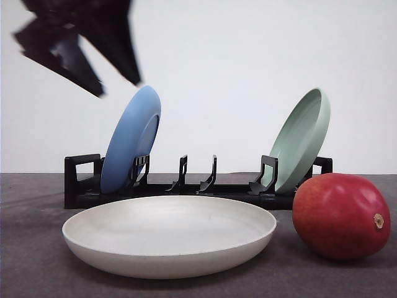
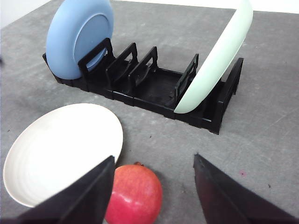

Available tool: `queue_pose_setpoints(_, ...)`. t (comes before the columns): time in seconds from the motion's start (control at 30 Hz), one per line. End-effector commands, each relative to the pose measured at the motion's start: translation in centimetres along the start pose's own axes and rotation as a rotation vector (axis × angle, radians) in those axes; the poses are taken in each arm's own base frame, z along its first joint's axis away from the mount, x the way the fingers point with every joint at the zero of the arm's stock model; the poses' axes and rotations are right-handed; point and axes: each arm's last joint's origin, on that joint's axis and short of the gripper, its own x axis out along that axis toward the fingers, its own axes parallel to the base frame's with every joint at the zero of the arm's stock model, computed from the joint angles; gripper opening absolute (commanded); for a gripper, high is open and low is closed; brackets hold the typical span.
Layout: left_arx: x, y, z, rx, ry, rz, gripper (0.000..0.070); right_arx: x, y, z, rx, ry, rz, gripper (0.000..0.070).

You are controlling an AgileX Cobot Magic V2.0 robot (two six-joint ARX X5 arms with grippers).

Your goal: Place pomegranate in white plate

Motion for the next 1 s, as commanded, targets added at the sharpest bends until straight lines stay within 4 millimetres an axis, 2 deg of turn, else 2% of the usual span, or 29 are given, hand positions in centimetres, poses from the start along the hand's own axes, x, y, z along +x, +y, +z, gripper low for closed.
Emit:
queue_pose_setpoints(0.0,-0.5,1.1,-0.1,-0.021,-0.028,0.023,0.0394,-0.3,0.2,0.5,-0.002,-0.020,0.007,0.0339)
queue_pose_setpoints(0.13,-1.8,3.6,-1.7,-0.112,-0.103,0.111,0.0392,-0.3,0.2,0.5,0.024,-0.018,0.007,0.0339)
queue_pose_setpoints(0.23,-2.7,4.6,-3.4,-0.175,-0.167,0.160,0.0392,-0.3,0.2,0.5,0.040,-0.018,0.007,0.0339)
queue_pose_setpoints(0.53,-4.6,4.9,-7.8,-0.255,-0.346,0.194,0.0392,-0.1,0.2,0.3,0.135,0.010,0.033,0.0339)
queue_pose_setpoints(0.7,-5.5,4.6,-8.2,-0.254,-0.383,0.193,0.0392,1.1,0.1,-0.1,0.221,0.129,0.025,0.0339)
queue_pose_setpoints(0.97,-5.5,4.5,-8.4,-0.258,-0.375,0.192,0.0392,5.0,0.3,-0.5,0.263,0.354,-0.021,0.0339)
